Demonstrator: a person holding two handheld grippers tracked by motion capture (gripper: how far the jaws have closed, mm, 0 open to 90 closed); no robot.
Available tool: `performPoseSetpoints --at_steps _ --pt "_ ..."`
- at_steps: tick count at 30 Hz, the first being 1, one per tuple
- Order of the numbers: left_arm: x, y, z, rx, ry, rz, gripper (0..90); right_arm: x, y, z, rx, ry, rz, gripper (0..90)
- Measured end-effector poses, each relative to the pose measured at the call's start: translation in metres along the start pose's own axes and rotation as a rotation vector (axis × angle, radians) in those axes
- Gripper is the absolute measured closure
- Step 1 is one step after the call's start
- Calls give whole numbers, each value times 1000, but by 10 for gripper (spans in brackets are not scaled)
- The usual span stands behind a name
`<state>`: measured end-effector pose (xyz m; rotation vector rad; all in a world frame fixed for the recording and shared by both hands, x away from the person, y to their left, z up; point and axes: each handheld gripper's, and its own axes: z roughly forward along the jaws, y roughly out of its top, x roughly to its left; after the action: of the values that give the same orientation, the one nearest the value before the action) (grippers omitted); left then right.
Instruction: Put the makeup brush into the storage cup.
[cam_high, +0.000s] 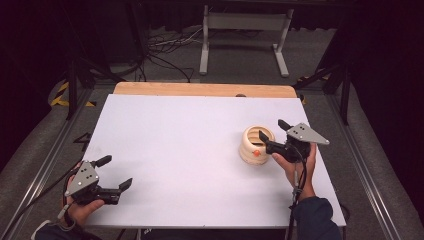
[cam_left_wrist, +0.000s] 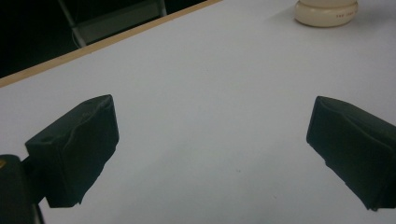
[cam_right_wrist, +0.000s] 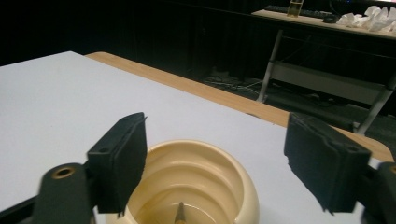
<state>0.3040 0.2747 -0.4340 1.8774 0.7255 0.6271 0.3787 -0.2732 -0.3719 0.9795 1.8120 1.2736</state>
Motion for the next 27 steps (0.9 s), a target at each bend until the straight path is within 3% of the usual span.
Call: performPoseSetpoints --at_steps 10,15,27 --pt "0 0 0 -2 -1 -2 32 9 3 1 5 -4 -44 96" --pt "0 0 -1 -5 2 -2 32 10 5 -2 -26 3 -45 31" --pt "0 0 -2 -11 6 0 32 15 12 -10 -60 12 -63 32"
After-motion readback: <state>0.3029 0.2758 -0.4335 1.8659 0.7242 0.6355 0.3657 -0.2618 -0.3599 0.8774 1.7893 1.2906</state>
